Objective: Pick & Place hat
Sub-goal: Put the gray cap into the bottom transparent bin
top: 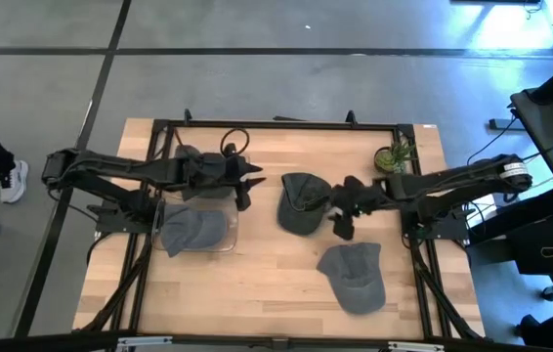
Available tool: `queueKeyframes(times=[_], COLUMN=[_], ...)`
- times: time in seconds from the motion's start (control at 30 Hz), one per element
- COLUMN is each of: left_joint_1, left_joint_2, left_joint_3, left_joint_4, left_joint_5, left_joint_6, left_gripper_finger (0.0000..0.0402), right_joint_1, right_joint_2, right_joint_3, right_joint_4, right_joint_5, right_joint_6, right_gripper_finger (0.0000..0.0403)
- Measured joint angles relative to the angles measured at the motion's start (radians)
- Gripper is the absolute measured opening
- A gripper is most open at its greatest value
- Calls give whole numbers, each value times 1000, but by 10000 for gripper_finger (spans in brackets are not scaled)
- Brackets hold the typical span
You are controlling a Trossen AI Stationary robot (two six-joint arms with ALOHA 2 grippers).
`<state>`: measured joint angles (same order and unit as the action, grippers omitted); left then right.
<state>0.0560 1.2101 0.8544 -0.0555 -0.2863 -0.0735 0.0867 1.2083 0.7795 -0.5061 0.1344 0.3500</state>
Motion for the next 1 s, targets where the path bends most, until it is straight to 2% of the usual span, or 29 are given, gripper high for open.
queueKeyframes(times=[0.13,0.3,0.53,0.7,1.0], left_joint_1=[-10,-22,-44,-43,-43], left_joint_2=[10,11,11,11,11], left_joint_3=[-33,-34,-34,-34,-34], left_joint_4=[89,84,83,83,82], left_joint_5=[15,57,71,72,69], left_joint_6=[1,-1,0,-1,0], left_gripper_finger=[129,128,130,131,130], right_joint_1=[124,267,398,450,455], right_joint_2=[0,1,66,167,327], right_joint_3=[0,0,0,-1,-1], right_joint_4=[-100,-148,-169,-175,-165], right_joint_5=[-7,4,4,14,23], right_joint_6=[119,205,317,331,337], right_gripper_finger=[211,211,211,211,211])
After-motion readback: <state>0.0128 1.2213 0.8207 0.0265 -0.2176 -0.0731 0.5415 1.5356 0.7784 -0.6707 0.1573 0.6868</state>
